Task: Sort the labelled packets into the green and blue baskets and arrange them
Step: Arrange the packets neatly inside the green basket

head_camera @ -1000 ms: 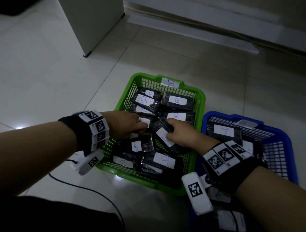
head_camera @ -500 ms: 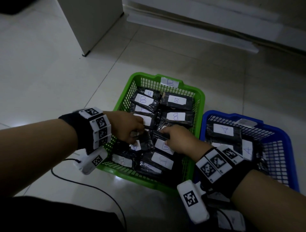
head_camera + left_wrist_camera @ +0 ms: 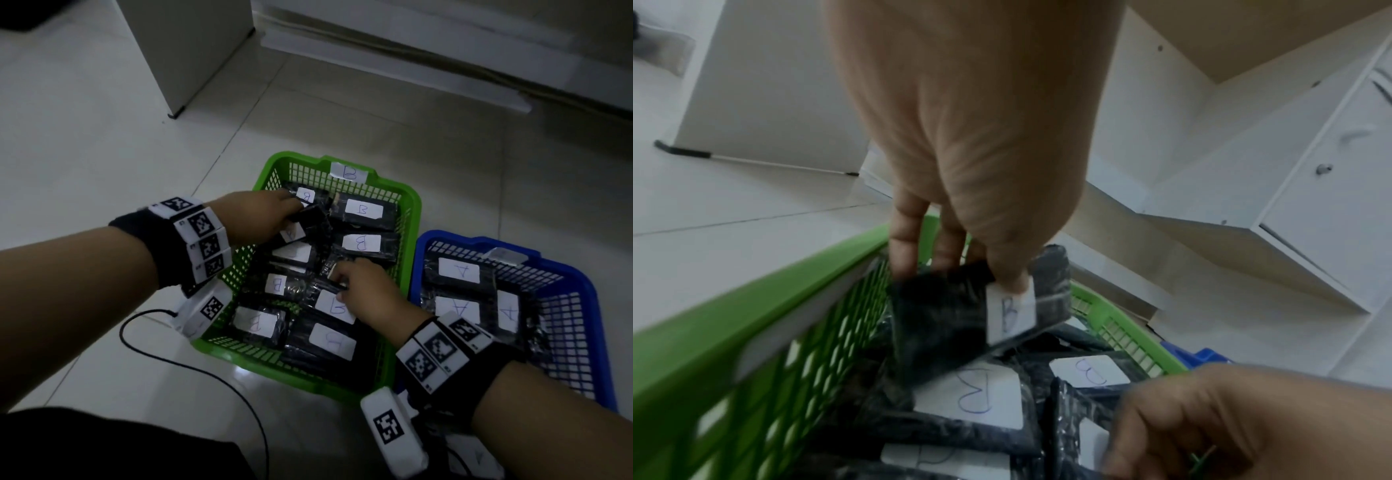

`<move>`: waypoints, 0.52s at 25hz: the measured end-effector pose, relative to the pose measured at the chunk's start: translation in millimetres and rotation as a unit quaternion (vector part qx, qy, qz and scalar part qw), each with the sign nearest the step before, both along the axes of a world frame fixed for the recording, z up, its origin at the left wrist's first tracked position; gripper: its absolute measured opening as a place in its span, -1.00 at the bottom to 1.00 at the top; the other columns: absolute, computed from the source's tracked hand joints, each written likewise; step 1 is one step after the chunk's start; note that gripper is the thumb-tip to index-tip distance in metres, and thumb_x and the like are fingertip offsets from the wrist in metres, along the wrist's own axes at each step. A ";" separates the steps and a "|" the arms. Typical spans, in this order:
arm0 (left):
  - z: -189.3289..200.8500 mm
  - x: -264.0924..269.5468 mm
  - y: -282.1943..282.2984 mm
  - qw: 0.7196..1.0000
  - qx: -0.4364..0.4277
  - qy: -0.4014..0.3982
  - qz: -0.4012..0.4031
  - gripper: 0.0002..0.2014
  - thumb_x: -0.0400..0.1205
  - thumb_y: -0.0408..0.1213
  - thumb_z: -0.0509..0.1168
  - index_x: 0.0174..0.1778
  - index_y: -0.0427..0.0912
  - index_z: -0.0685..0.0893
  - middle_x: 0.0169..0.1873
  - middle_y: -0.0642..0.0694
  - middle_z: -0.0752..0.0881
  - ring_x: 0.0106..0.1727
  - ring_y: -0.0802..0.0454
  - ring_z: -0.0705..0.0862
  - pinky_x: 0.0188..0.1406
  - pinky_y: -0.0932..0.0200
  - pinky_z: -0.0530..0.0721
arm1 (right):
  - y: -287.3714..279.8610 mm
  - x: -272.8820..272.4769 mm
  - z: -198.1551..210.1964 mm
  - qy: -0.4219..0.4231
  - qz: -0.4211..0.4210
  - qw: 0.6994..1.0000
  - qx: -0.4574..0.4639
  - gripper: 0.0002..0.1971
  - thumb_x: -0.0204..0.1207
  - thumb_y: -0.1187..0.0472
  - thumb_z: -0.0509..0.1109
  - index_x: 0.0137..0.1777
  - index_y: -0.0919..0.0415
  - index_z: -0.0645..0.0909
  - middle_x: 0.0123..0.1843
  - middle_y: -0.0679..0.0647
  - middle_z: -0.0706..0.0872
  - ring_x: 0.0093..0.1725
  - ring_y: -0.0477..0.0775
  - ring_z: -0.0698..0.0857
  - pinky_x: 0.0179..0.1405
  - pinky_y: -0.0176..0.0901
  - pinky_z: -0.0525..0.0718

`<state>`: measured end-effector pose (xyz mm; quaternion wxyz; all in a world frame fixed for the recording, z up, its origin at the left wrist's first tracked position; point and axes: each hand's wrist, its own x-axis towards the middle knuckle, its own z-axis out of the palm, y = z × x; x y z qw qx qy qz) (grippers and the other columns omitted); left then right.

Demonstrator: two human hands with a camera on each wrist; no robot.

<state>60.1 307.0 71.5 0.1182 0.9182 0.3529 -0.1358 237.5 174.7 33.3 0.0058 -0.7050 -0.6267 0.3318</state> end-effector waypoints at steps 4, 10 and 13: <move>0.5 2.4 1.6 1.000 0.024 0.005 -0.007 -0.62 0.69 -0.13 0.16 0.45 -0.02 0.42 0.30 -0.08 0.57 0.25 -0.07 0.58 0.03 0.06 0.58 | 1.3 5.8 5.5 -0.003 -0.016 1.000 -0.011 -0.78 0.52 0.26 0.43 0.15 0.16 0.66 0.19 0.12 0.71 0.16 0.13 0.67 0.05 -0.16 0.59; -0.4 9.2 5.5 0.999 0.013 0.021 -0.030 -0.56 0.62 -0.27 0.27 0.44 -0.01 0.40 0.28 -0.15 0.55 0.14 -0.04 0.54 -0.01 0.09 0.59 | -3.2 0.2 3.4 -0.053 0.049 0.997 0.021 -0.79 0.54 0.37 0.31 0.13 0.18 0.62 0.18 0.15 0.62 0.15 0.20 0.62 0.05 -0.08 0.61; -8.1 7.9 2.2 0.992 0.091 -0.036 -0.084 -0.56 0.55 -0.22 0.35 0.35 -0.09 0.47 0.30 -0.14 0.48 0.24 -0.07 0.50 0.09 0.07 0.62 | -13.5 -7.4 6.4 -0.050 0.052 0.994 0.086 -0.92 0.54 0.24 0.33 0.00 0.16 0.59 0.03 0.08 0.65 0.09 0.16 0.59 -0.08 -0.07 0.57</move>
